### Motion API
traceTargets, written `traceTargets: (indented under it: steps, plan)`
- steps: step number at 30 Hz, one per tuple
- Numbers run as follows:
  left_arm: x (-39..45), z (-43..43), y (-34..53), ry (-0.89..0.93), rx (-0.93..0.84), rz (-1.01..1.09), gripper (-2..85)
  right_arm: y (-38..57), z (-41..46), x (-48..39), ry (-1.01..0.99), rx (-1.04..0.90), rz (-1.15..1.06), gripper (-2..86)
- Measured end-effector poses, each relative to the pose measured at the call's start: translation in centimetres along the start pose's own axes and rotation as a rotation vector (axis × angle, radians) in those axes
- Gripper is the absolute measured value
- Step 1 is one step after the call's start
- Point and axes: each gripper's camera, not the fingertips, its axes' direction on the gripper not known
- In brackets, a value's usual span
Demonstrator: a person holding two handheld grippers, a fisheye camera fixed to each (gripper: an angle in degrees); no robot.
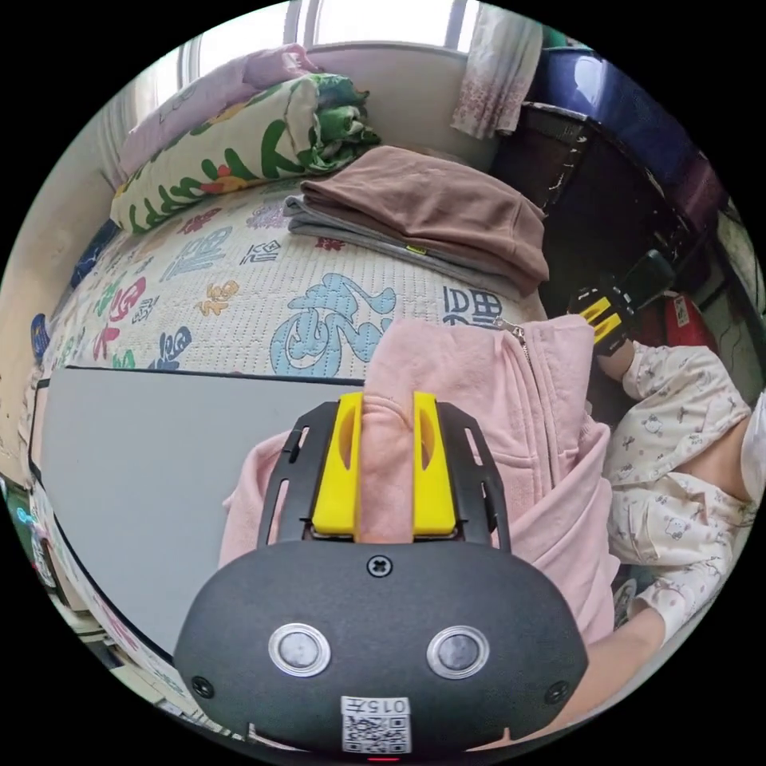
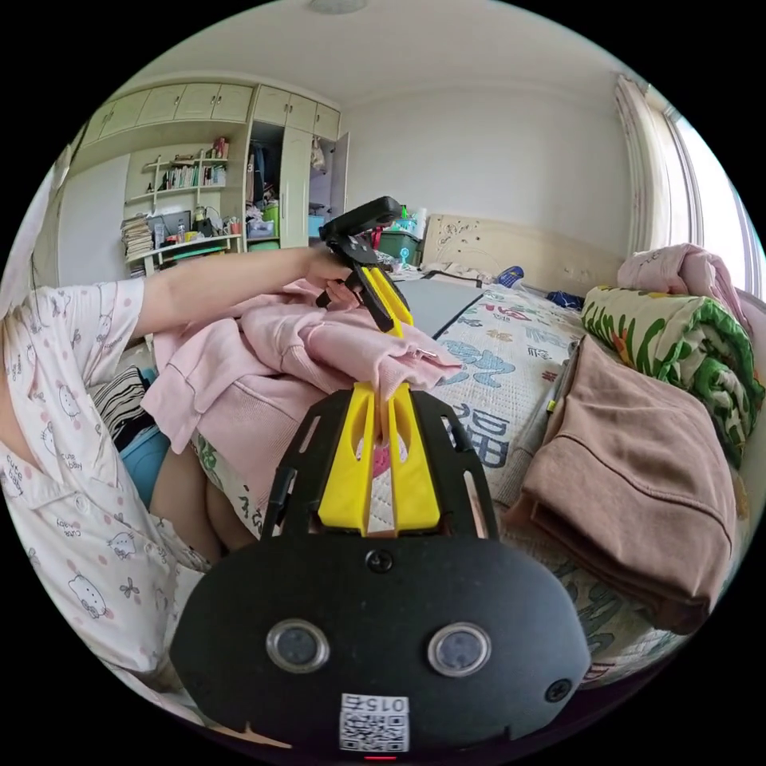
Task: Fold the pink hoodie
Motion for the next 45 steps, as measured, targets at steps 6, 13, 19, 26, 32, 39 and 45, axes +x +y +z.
traceTargets:
  steps: [6,13,19,26,32,39,45]
  plan:
    - [4.3,-12.2,6.1,-0.324,0.303,-0.055,5.6,-10.4,-3.5,1.2,-0.002,0.093,0.030,1.9]
    - [6.1,-28.1,18.4,-0.727,0.675,-0.380,5.6,-29.7,0.5,-0.3,0.144,0.138,-0.083,1.7]
    - [0.8,-28.9,23.3,-1.172,0.634,-0.728,6.5,-47.0,13.1,-5.6,0.410,0.105,-0.188,2.3]
    - [-0.9,-28.6,30.4,-0.966,0.551,-0.839,6.6,-47.2,14.7,-8.8,0.106,-0.046,-0.269,5.2]
    - [8.5,-29.3,33.7,-0.686,0.471,-0.668,7.8,-38.1,3.6,-3.9,-0.121,-0.074,-0.278,7.4]
    - [4.8,-30.2,34.6,-0.707,0.309,-0.776,9.1,-42.9,6.1,8.2,-0.048,-0.196,-0.024,8.4]
    - [-1.5,-29.8,39.7,-0.522,0.209,-0.946,10.1,-43.2,13.4,16.9,-0.219,-0.385,0.193,11.7]
